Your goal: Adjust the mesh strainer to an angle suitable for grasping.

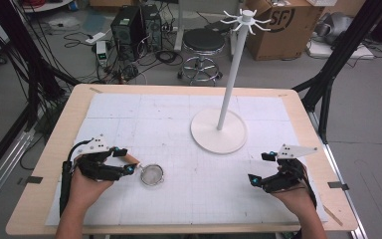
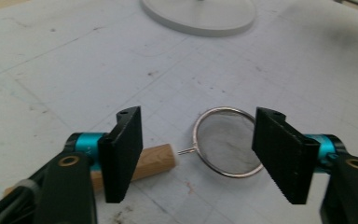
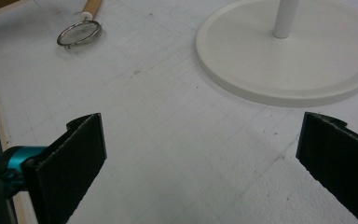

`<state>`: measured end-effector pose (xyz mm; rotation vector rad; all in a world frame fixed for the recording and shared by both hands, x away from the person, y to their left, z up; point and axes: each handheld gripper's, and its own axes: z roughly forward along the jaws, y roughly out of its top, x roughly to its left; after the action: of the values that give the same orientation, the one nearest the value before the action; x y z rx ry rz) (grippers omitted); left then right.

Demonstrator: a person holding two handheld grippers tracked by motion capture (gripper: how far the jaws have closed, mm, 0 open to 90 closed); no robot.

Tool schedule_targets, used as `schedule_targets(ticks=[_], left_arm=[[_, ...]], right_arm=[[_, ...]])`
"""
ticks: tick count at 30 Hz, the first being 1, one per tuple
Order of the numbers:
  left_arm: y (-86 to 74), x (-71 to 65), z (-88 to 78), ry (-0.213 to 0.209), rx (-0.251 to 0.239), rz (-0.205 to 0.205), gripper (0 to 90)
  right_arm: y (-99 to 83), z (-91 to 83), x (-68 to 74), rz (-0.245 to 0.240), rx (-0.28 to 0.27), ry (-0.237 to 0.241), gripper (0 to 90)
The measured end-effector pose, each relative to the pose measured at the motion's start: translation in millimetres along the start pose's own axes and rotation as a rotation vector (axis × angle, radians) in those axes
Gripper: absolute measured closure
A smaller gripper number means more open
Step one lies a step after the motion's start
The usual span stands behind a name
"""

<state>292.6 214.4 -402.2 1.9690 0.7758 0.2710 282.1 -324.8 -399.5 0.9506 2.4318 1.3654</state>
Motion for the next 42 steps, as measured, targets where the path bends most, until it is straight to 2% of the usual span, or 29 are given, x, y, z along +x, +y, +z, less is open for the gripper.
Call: schedule_targets(ticks=[4, 9, 12, 15, 16, 18, 23, 24, 31, 34, 38, 42], left_arm=[[5.7, 6.0, 4.0, 0.047, 0.024, -0.013, 45.8], [8.7, 14.4, 8.5, 0.078, 0.051, -0.031, 53.0], [9.7, 21.1, 12.8, 0.098, 0.063, -0.038, 61.8], [8.7, 29.0, 18.2, 0.105, 0.062, -0.075, 66.3], [8.4, 31.4, 20.2, 0.109, 0.076, -0.077, 70.5], [8.5, 35.4, 26.2, 0.13, 0.12, -0.075, 72.7], [7.6, 41.2, 30.8, 0.144, 0.137, -0.083, 84.9], [6.8, 44.6, 32.5, 0.166, 0.141, -0.095, 85.1], [0.7, 57.5, 37.0, 0.196, 0.176, -0.129, 86.0], [-0.2, 58.0, 39.4, 0.2, 0.184, -0.132, 86.1], [-1.7, 57.7, 43.7, 0.201, 0.229, -0.118, 86.6], [-2.8, 57.3, 42.6, 0.201, 0.239, -0.121, 87.0]], right_arm=[[-0.1, 0.9, -0.8, -0.001, 0.002, 0.0, 0.4], [0.2, 1.6, -0.4, -0.007, 0.004, 0.0, 0.4], [0.0, 2.9, 0.3, -0.003, 0.016, 0.001, 0.4], [0.0, 3.7, 0.0, -0.007, 0.016, 0.001, 0.4], [-0.1, 4.1, 0.1, -0.007, 0.019, 0.002, 0.4], [-0.1, 4.4, 0.2, -0.005, 0.021, 0.001, 0.4], [-0.1, 4.1, 0.1, -0.005, 0.02, 0.0, 0.4], [-0.1, 3.9, -0.2, -0.006, 0.018, 0.002, 0.4], [-0.2, 3.4, -0.2, -0.005, 0.017, 0.003, 0.4], [-0.2, 3.9, -0.2, -0.009, 0.017, 0.001, 0.4], [-0.2, 3.2, 0.1, -0.004, 0.016, 0.001, 0.4], [-0.3, 3.3, 0.0, -0.004, 0.016, 0.003, 0.4]])
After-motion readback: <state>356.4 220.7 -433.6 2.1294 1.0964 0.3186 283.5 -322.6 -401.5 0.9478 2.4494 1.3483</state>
